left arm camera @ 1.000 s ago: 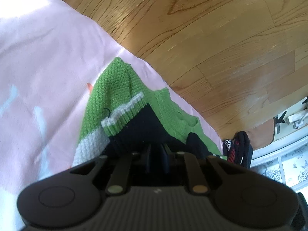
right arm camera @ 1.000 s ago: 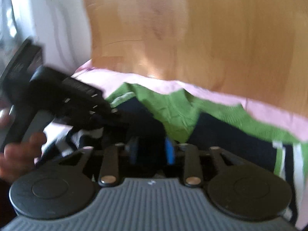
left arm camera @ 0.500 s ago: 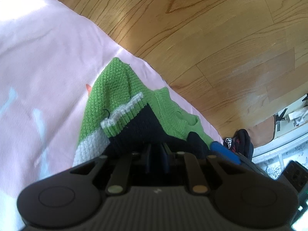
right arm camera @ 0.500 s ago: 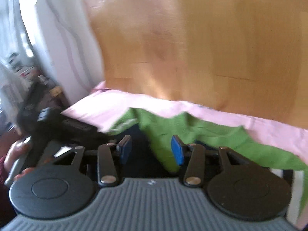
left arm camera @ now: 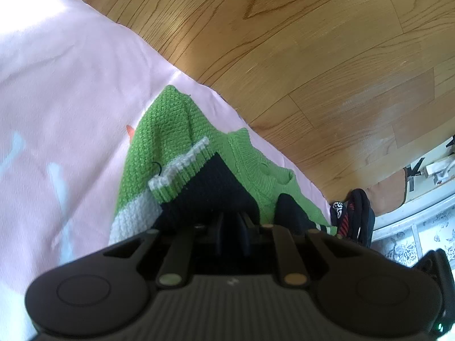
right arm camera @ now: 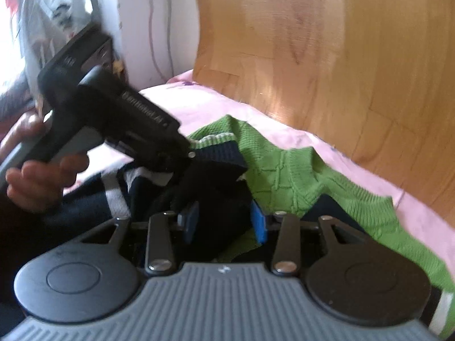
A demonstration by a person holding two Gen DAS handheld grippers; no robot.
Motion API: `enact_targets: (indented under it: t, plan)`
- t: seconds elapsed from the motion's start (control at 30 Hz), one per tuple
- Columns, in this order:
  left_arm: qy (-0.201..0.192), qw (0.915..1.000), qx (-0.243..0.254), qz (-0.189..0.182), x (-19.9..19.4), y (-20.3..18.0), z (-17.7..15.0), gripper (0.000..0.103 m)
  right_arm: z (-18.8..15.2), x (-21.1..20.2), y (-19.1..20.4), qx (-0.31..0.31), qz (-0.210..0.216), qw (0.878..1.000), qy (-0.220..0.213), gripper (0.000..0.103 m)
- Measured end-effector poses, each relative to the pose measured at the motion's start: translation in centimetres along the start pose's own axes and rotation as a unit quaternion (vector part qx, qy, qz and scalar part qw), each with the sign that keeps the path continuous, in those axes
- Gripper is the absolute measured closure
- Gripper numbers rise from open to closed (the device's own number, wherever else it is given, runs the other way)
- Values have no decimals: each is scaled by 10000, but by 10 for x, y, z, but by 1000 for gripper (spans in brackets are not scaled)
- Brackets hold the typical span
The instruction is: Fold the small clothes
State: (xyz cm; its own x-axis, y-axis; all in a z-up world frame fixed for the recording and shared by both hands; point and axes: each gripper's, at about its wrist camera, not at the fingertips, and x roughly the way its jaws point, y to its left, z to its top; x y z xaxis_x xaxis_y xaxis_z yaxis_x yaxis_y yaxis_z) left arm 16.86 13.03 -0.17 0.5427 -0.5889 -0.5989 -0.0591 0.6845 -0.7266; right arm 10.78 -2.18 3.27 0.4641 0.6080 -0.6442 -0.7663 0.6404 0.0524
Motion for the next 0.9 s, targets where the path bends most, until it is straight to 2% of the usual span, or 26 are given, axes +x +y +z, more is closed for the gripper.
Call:
enact_targets:
  t: [0.2,0.27,0.3,0.4,0.43,0.5,0.6,0.67,0.73,0.8,0.9]
  plan:
    - [-3,10000,21,19,0,-1,0,90,4,1,18,-957,-339,9947,155,60]
    - [-9,10000,12,22,0,-1,0,90,6,9,17,-940,-342,9945,303,60]
    - [-8,10000,4,17,0,0,0,90,8,13,15,-800,-305,9957,348,63]
    - [0,10000,2,11,0,0,0,90,9,15,7,-270,-63,9987,424,88]
    - [4,10000,8,12,0,0,0,90,7,15,7,-210,-182,9987,418,94]
    - [7,10000,7,9,0,0,0,90,1,14,11,-163,-528,9978,374,95]
    - [13,10000,-7,-4,-1,1,0,90,-4,-1,6,360,-949,9948,77,96]
    - [4,10000,21,26,-1,0,0,90,-9,-22,-7,973,-1136,9884,-247,100]
    - [-7,10000,58,60,-1,-2,-1,90,-19,-38,-18,1394,-1580,9766,-433,101]
    - [-22,9999,123,117,0,-4,-2,90,-29,-44,-32,1799,-1811,9662,-361,100]
    - [-51,9996,183,201,0,-8,-3,89,-37,-46,-39,2112,-1927,9579,-256,99]
